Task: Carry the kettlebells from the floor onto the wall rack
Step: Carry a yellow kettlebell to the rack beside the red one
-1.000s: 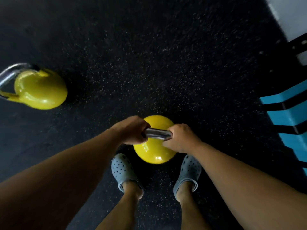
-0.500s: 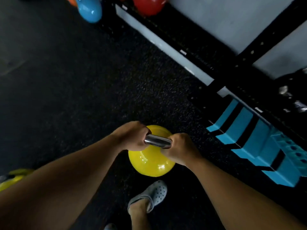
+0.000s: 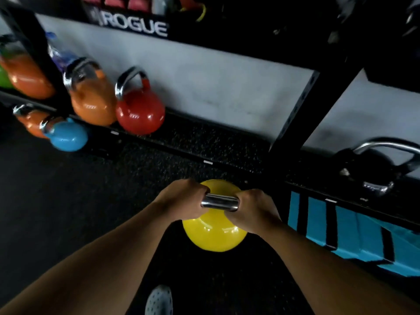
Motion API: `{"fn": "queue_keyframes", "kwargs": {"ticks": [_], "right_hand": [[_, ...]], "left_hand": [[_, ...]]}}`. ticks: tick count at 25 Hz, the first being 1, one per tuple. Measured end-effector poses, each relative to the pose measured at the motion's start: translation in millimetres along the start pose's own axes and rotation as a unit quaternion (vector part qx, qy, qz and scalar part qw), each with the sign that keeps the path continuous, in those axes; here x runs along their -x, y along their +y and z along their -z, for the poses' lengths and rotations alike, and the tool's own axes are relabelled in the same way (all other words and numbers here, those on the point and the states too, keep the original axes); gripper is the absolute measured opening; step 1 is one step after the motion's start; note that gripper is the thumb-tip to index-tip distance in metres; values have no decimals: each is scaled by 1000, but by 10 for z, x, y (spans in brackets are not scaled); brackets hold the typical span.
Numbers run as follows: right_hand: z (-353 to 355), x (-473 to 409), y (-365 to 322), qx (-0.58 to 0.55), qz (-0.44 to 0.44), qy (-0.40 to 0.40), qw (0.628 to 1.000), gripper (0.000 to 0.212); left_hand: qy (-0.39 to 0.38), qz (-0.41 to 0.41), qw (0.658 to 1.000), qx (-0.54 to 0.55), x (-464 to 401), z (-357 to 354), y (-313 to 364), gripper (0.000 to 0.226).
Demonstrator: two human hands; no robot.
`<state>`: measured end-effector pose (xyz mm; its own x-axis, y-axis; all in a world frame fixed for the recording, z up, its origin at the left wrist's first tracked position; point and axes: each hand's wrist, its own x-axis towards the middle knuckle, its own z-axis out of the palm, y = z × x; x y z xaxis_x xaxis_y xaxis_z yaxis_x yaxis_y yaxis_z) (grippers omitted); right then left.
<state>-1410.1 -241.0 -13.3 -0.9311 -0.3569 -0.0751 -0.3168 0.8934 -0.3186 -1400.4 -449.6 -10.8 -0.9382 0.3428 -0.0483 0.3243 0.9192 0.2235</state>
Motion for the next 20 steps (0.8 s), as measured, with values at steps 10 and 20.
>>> {"fn": "queue_keyframes", "kwargs": {"ticks": [10,20], "right_hand": [[284,-1485,213,6,-83,105,991,24],[353,-2192,829,-18,-185,200,962,20]], "left_hand": [[54,-83,995,-27,-1693,312,-757,24],[53,-83,994,37,-2807,272,-586,14]]}}
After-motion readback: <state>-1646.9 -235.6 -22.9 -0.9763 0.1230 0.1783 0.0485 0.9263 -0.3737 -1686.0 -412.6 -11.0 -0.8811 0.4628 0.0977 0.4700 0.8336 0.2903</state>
